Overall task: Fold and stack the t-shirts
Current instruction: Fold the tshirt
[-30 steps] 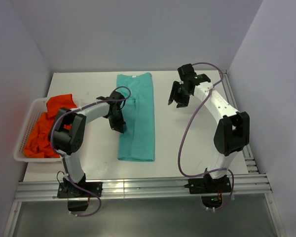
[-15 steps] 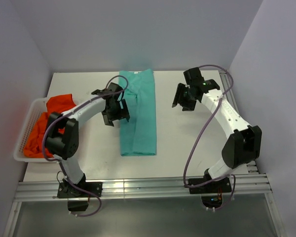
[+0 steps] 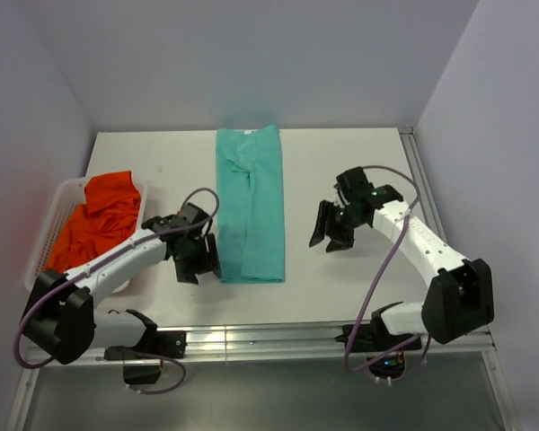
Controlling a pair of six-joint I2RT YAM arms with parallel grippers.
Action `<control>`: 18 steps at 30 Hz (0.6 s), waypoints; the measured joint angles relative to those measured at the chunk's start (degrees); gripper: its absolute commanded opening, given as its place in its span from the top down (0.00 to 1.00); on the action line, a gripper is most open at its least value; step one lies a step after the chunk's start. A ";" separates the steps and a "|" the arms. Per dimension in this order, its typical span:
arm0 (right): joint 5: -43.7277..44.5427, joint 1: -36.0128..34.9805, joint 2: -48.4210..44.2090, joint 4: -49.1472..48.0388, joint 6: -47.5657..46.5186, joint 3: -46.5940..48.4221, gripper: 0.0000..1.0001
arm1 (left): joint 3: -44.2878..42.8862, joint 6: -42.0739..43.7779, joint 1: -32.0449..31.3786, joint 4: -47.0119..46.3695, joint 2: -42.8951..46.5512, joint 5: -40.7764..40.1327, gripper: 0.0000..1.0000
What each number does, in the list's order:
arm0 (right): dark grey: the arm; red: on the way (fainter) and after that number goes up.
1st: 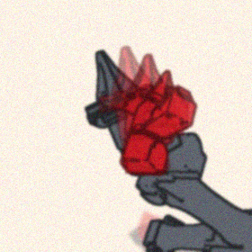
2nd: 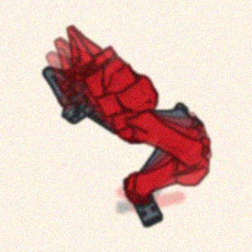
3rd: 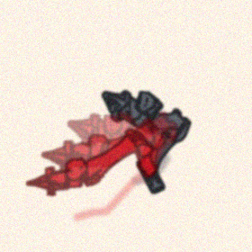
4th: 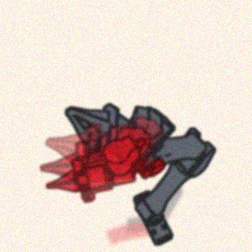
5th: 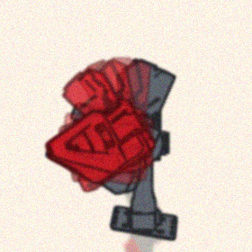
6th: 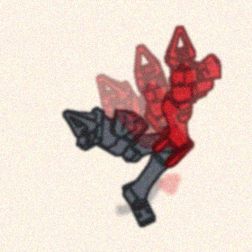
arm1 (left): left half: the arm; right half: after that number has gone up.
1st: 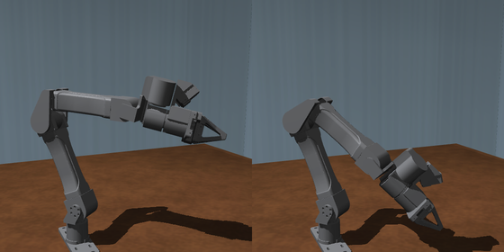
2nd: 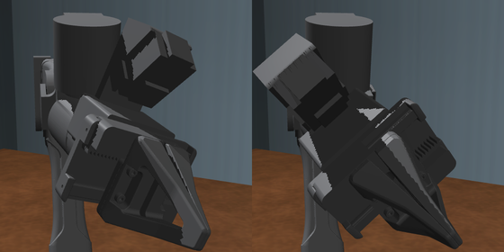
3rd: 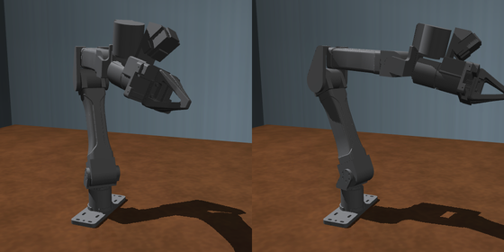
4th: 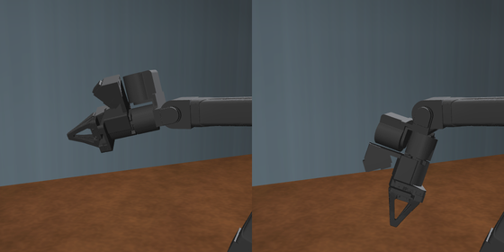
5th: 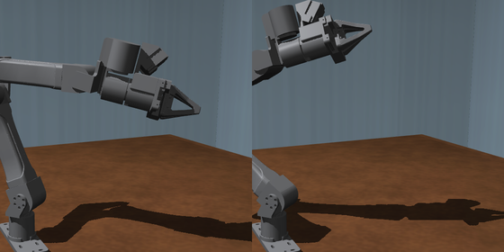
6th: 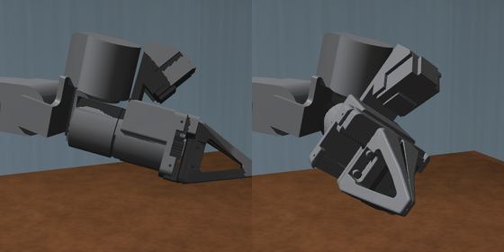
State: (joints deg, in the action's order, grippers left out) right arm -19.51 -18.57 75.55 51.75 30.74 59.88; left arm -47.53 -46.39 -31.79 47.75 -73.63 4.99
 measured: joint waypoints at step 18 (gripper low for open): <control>-6.03 -14.03 8.17 -15.34 8.52 -9.07 0.43 | 8.04 -9.66 -8.92 -6.82 0.55 -1.51 0.27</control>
State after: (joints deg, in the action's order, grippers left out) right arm -25.54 -32.60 83.72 36.40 39.27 50.81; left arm -39.48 -56.05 -40.71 40.93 -73.08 3.49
